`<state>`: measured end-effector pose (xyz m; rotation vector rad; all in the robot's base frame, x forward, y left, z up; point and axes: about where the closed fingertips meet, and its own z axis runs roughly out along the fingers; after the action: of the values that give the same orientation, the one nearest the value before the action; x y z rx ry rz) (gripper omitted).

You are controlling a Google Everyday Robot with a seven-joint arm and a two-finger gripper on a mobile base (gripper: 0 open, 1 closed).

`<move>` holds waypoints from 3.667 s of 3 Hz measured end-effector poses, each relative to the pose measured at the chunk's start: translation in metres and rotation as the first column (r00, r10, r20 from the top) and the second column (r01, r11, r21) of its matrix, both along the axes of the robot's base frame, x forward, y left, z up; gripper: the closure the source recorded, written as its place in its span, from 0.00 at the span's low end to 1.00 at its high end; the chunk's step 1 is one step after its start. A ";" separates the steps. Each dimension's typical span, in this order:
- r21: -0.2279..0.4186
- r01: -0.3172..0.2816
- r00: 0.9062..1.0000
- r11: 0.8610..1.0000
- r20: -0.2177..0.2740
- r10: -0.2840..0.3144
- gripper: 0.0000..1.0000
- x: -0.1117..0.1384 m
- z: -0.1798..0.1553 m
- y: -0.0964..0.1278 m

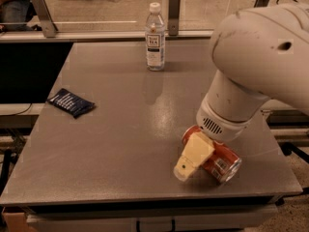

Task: Place coke can upright

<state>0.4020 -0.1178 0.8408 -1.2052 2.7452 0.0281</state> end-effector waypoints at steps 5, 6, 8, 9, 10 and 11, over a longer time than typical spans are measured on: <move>0.210 -0.079 0.973 0.974 0.228 0.030 1.00 0.088 0.028 0.030; 0.370 -0.142 0.949 0.918 0.315 0.020 1.00 0.116 0.043 0.031; 0.682 -0.272 0.906 0.679 0.419 -0.058 1.00 0.135 0.053 0.013; 0.747 -0.375 0.868 0.548 0.491 -0.074 1.00 0.126 0.060 -0.002; 0.747 -0.480 0.816 0.460 0.573 -0.077 1.00 0.117 0.070 -0.016; 0.735 -0.548 0.780 0.399 0.622 -0.074 1.00 0.104 0.073 -0.027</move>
Offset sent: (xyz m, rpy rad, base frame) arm 0.0278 0.0174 -0.0141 0.0212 -0.0594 -0.0627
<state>0.5057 -0.1444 0.9135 -0.9932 1.4957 0.9070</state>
